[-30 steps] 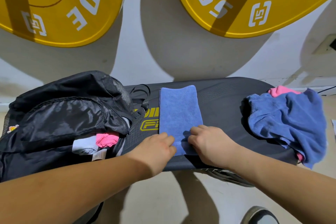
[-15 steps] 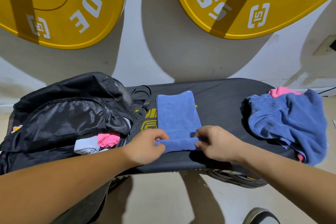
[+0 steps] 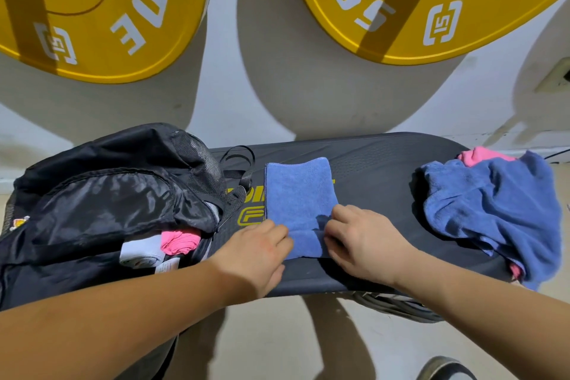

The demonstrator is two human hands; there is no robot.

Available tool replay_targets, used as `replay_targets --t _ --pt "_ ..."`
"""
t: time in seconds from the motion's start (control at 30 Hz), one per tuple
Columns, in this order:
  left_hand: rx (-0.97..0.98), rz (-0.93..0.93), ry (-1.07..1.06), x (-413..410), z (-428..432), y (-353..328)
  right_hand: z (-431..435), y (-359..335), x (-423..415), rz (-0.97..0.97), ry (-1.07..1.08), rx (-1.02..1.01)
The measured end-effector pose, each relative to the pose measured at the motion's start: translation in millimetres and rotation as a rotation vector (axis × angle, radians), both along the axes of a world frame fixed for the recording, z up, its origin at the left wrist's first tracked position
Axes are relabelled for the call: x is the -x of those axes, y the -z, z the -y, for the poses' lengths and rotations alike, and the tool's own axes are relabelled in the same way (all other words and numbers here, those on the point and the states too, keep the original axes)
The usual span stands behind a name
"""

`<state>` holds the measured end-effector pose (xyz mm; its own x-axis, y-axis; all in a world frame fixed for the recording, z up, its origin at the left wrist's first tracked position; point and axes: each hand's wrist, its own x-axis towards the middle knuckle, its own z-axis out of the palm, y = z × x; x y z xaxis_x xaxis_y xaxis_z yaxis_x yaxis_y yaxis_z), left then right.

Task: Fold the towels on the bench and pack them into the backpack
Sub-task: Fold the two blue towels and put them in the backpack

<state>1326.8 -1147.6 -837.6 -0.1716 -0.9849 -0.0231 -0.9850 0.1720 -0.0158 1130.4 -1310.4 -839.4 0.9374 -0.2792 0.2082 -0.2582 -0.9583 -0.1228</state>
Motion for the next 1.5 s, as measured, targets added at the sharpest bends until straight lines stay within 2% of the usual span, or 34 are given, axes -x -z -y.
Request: replay_targets --t 0.13,0.23,0.3,0.43,0.53,0.57,0.63,0.73,0.8,0.87,0.9,1.03,1.13,1.3,1.4,1.5 --pt "-0.022 -0.003 -0.055 0 3 3 2 8 8 -0.072 -0.054 0.133" --pt "-0.016 -0.156 -0.153 -3 5 2 5 11 8 -0.109 0.013 0.093" --pt "-0.036 -0.319 -0.251 -7 7 0 5 6 4 -0.126 0.067 -0.079" --pt "-0.143 -0.587 -0.481 -11 5 -9 12 -14 -5 -0.17 0.273 -0.618" --pt "-0.241 -0.774 -0.582 -16 3 -10 12 -17 -9 -0.173 0.358 -0.899" --pt "-0.254 -0.806 -0.6 -17 3 -10 11 -17 -10 -0.175 0.387 -0.988" --pt "-0.23 -0.73 -0.583 -18 4 -9 6 -16 -14 -0.169 0.457 -1.109" --pt "-0.071 -0.487 -0.491 -16 8 -10 4 -14 -21 -0.133 0.569 -1.113" --pt "0.033 -0.229 -0.295 -14 11 -15 6 -11 -22 -0.094 0.603 -1.027" --pt "0.086 0.008 -0.056 -9 12 -14 9 -8 -21 -0.095 0.55 -0.787" --pt "0.078 0.088 -0.004 -4 12 -13 10 -7 -20 -0.097 0.503 -0.677" --pt "0.042 0.192 -0.037 6 10 1 0 -7 -22 0.015 0.245 -0.145" --pt "0.026 0.151 -0.141 -3 10 5 -6 1 -19 0.083 0.04 0.096" --pt "-0.037 -0.101 -0.276 -12 8 0 6 15 -11 -0.109 0.086 0.115" --pt "-0.11 -0.311 -0.372 -16 12 -4 8 8 -11 -0.12 0.127 -0.089" --pt "-0.233 -0.551 -0.473 -20 9 -17 11 -15 -18 -0.218 0.244 -0.56"
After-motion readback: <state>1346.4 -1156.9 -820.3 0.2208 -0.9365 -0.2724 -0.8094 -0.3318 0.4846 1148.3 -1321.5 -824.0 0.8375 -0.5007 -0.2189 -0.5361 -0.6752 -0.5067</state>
